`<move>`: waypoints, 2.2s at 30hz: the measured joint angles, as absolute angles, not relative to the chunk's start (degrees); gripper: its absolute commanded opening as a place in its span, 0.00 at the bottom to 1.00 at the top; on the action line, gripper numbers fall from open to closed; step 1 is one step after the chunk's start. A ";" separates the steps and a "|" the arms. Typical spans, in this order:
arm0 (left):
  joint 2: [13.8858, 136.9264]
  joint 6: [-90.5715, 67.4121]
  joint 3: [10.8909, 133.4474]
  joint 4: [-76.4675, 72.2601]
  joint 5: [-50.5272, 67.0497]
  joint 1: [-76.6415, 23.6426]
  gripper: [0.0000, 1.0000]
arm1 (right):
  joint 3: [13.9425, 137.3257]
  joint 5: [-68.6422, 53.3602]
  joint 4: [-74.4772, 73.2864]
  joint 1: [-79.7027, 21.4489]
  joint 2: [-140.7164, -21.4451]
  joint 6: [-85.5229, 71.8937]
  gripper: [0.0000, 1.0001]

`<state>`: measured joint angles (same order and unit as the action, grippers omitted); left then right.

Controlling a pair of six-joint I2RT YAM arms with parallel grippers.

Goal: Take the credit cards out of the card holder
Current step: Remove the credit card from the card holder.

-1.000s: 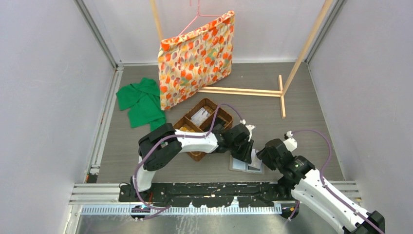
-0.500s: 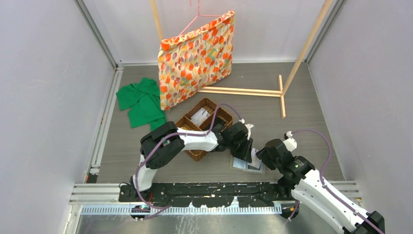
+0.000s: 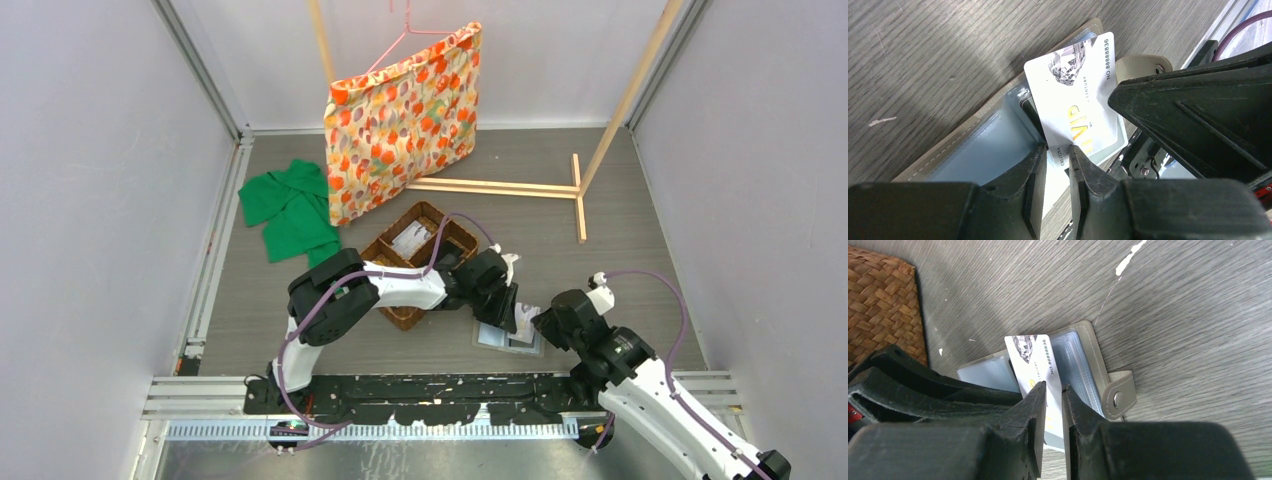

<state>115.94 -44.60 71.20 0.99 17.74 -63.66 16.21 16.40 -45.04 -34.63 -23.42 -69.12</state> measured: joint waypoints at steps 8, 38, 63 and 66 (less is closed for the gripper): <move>116.03 -44.60 71.11 0.89 18.44 -63.57 0.25 | 15.42 14.72 -45.74 -34.33 -20.23 -68.82 0.17; 116.18 -44.34 71.05 0.75 19.31 -62.98 0.25 | 16.40 18.70 -43.05 -34.33 -30.13 -67.53 0.45; 116.36 -44.51 70.59 -0.69 20.95 -62.43 0.30 | 15.62 16.82 -36.75 -34.33 -31.16 -65.47 0.31; 116.36 -44.62 70.22 -1.41 21.28 -62.26 0.31 | 15.27 16.67 -36.49 -34.33 -30.85 -65.80 0.31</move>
